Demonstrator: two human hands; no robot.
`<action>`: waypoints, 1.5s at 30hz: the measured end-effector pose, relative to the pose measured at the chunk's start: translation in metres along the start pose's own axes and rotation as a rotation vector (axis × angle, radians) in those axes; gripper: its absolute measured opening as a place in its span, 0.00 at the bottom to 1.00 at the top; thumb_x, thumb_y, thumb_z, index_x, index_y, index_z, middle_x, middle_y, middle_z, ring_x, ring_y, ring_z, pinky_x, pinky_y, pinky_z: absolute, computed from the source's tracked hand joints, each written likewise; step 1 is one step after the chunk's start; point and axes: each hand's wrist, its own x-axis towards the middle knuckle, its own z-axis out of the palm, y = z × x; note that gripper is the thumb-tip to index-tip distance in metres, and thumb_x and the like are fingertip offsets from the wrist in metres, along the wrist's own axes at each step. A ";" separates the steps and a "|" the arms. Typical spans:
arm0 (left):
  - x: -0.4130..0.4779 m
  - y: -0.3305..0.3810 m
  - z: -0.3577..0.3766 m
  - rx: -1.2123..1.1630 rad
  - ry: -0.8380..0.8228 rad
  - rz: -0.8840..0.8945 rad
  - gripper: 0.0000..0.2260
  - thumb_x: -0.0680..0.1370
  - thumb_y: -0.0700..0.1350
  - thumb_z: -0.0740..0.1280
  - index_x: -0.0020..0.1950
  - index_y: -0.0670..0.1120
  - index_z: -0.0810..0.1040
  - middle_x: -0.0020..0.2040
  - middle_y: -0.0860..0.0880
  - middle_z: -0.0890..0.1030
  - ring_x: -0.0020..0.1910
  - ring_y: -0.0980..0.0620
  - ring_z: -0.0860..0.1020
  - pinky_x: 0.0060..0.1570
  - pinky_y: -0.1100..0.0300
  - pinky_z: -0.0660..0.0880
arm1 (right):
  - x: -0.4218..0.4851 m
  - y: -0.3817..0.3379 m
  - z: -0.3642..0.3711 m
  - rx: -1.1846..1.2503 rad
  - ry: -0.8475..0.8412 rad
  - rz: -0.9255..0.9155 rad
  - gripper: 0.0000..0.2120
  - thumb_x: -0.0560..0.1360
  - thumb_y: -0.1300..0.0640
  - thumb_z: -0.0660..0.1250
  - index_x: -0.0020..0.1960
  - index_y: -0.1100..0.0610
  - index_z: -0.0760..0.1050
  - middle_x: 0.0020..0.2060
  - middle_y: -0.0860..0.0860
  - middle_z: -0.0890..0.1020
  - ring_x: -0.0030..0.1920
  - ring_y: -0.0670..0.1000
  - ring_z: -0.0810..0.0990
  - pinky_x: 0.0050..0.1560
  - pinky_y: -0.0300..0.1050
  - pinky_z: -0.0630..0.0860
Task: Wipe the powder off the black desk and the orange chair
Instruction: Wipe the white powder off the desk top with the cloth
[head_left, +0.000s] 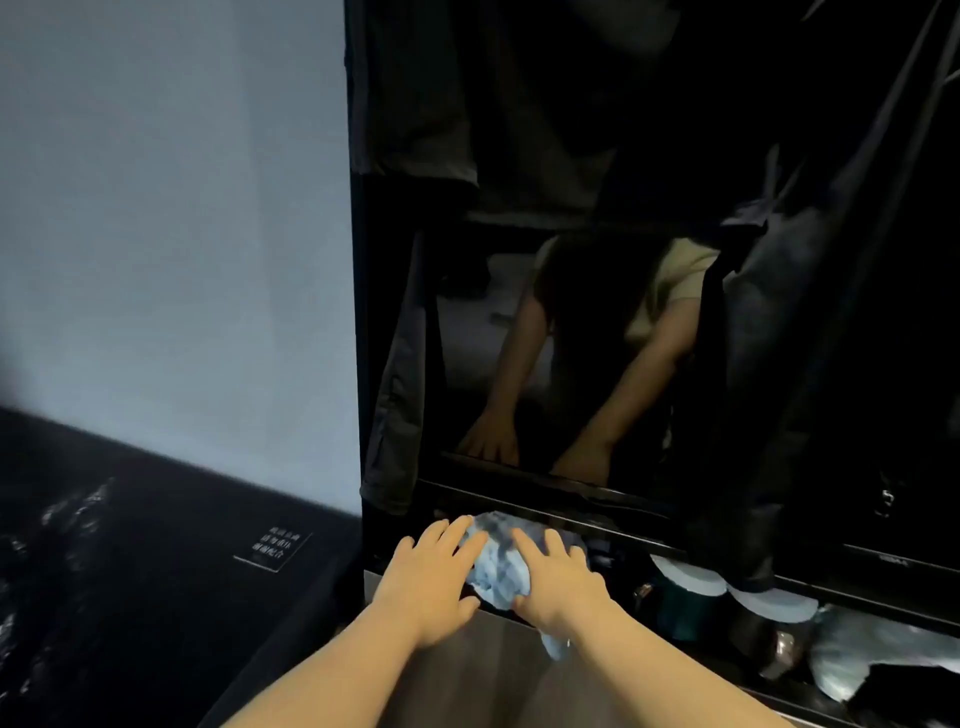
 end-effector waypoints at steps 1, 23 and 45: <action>0.003 0.001 0.002 -0.002 -0.019 0.000 0.31 0.78 0.53 0.58 0.78 0.52 0.47 0.78 0.51 0.46 0.76 0.49 0.48 0.71 0.50 0.57 | 0.002 0.001 0.001 0.035 0.008 0.003 0.35 0.77 0.50 0.61 0.76 0.41 0.43 0.74 0.52 0.51 0.72 0.61 0.55 0.65 0.57 0.66; -0.009 -0.024 -0.003 -0.363 0.082 -0.148 0.32 0.74 0.49 0.66 0.74 0.54 0.54 0.72 0.54 0.59 0.67 0.49 0.68 0.58 0.53 0.72 | -0.003 -0.029 -0.012 0.390 0.397 -0.179 0.08 0.78 0.62 0.56 0.44 0.50 0.63 0.38 0.49 0.73 0.42 0.51 0.71 0.46 0.45 0.70; -0.176 -0.109 -0.156 -0.832 0.589 -0.409 0.08 0.73 0.50 0.71 0.49 0.50 0.77 0.44 0.51 0.80 0.44 0.51 0.78 0.43 0.56 0.74 | -0.105 -0.205 -0.047 0.702 0.372 -0.543 0.10 0.72 0.61 0.63 0.53 0.54 0.75 0.44 0.48 0.79 0.45 0.50 0.77 0.42 0.41 0.70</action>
